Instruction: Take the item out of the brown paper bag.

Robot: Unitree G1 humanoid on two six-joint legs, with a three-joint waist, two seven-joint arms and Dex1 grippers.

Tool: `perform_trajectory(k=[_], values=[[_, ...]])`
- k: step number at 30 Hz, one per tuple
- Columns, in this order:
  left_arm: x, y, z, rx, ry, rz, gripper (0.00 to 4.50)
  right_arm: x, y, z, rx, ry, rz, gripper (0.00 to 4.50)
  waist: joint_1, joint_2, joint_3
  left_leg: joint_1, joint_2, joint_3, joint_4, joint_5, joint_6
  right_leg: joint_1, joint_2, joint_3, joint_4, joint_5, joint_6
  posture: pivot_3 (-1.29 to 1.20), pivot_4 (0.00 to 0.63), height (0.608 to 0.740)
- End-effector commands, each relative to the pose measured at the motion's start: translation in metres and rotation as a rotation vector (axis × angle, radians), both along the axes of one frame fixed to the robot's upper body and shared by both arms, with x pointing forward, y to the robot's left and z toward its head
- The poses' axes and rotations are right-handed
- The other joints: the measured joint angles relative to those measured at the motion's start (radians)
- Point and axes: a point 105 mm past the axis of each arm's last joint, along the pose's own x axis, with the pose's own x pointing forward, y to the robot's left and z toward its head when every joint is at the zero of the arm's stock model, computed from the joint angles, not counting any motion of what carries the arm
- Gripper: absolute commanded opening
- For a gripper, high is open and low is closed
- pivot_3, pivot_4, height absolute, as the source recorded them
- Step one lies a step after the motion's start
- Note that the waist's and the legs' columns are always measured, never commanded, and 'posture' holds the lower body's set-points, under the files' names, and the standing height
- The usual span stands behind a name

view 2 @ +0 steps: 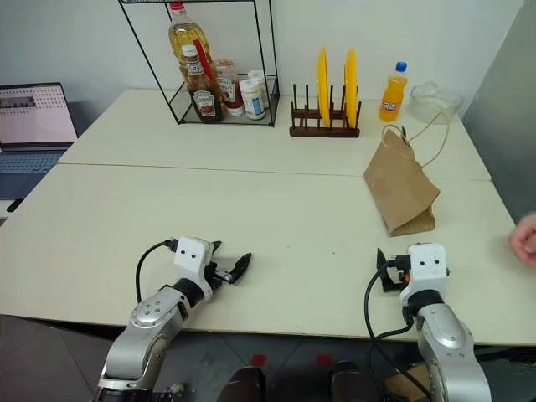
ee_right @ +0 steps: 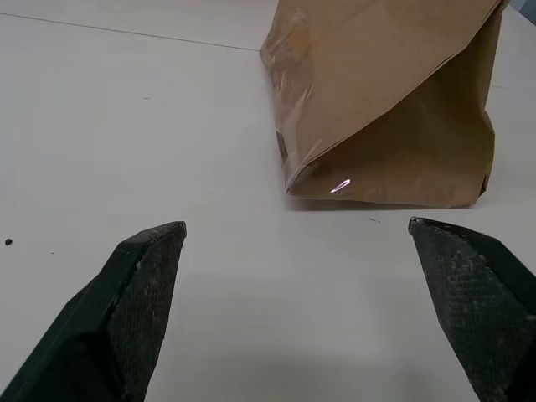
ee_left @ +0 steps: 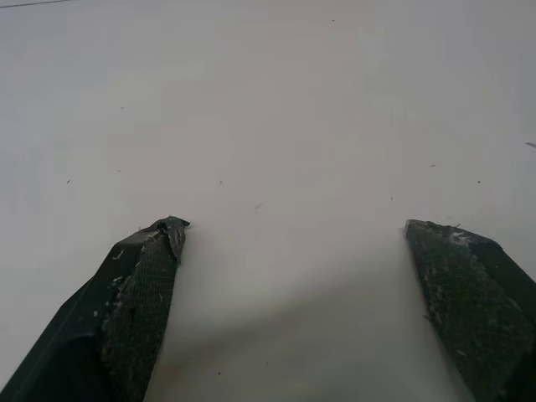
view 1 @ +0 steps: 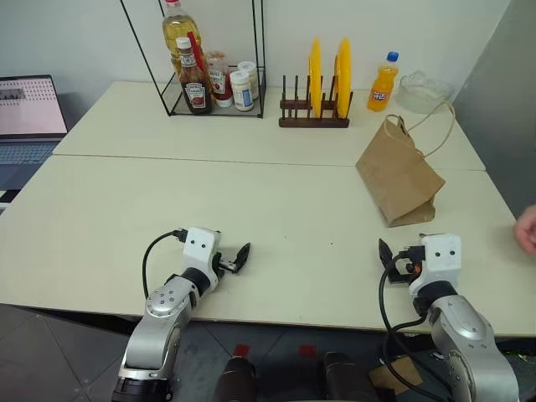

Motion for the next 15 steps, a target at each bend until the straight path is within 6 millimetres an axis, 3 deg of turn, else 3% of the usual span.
perform_trajectory(k=[1, 15], values=[[-0.0024, 0.0044, -0.0078, 0.043, 0.026, 0.014, 4.45, -0.002, -0.0004, 0.0129, -0.01, -0.054, -0.005, 4.5, 0.0, 0.0, 0.0, 0.0, 0.0, 0.0, 0.0, 0.0, 0.0, 0.0, 0.0, 0.0, 0.0, 0.0, 0.0, 0.0, 0.15, 0.74], [0.0001, 0.0067, -0.0064, 0.01, 0.028, 0.016, 4.45, -0.0006, -0.0011, 0.0151, -0.017, -0.059, -0.006, 4.5, 0.0, 0.0, 0.0, 0.0, 0.0, 0.0, 0.0, 0.0, 0.0, 0.0, 0.0, 0.0, 0.0, 0.0, 0.0, 0.0, 0.15, 0.74]])
